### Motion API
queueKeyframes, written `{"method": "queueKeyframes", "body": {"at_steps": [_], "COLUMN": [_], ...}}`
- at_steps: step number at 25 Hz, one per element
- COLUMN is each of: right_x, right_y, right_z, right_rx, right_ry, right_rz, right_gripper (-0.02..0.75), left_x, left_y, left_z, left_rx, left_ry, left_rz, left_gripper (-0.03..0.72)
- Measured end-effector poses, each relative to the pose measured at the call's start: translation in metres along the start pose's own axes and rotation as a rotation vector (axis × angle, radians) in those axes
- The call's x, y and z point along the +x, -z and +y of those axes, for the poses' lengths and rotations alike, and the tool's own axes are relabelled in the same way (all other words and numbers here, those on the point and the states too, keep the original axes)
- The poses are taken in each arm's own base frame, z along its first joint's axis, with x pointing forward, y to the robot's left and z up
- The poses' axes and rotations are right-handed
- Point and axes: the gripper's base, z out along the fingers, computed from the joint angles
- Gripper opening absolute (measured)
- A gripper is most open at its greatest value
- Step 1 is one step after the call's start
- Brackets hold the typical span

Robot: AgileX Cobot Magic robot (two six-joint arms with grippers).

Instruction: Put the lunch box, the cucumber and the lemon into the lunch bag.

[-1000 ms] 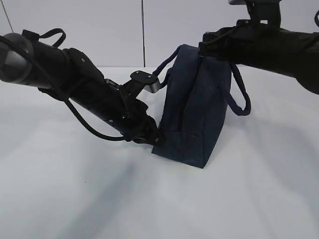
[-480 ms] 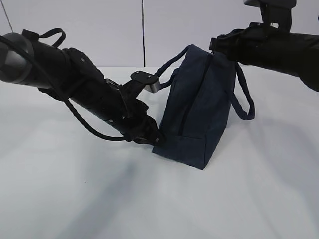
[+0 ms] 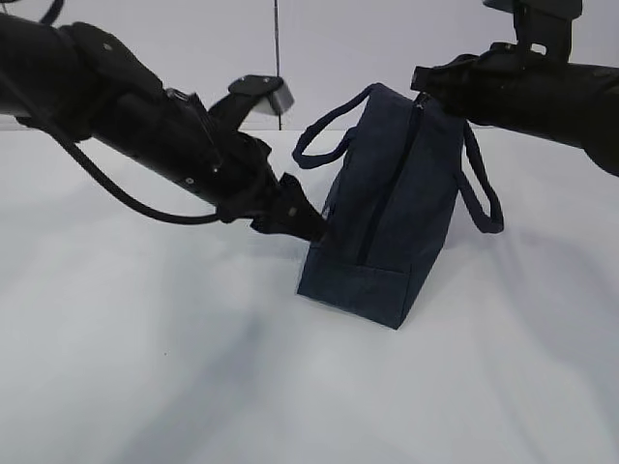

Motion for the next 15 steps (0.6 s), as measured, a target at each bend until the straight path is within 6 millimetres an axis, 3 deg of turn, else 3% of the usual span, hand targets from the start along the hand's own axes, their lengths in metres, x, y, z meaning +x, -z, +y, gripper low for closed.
{"method": "queueKeyframes", "body": {"at_steps": [4,10,15], "right_x": [0.0,0.0,0.0], "right_y": [0.0,0.0,0.0], "right_z": [0.0,0.0,0.0], "right_rx": [0.0,0.0,-0.001], "right_ry": [-0.018,-0.025,-0.054], "right_rz": [0.002,0.003,0.003], "right_gripper": [0.017,0.017,0.017], "left_x": [-0.015,-0.053,-0.064], "left_y": [0.015,0.032,0.027], "left_z": [-0.005,-0.009,-0.004], "left_rx": [-0.019,-0.027,-0.021], "left_ry": [0.022,-0.002,0.04], "left_rz": [-0.072,-0.188,-0.208], "left_gripper": [0.382,0.41,0.463]}}
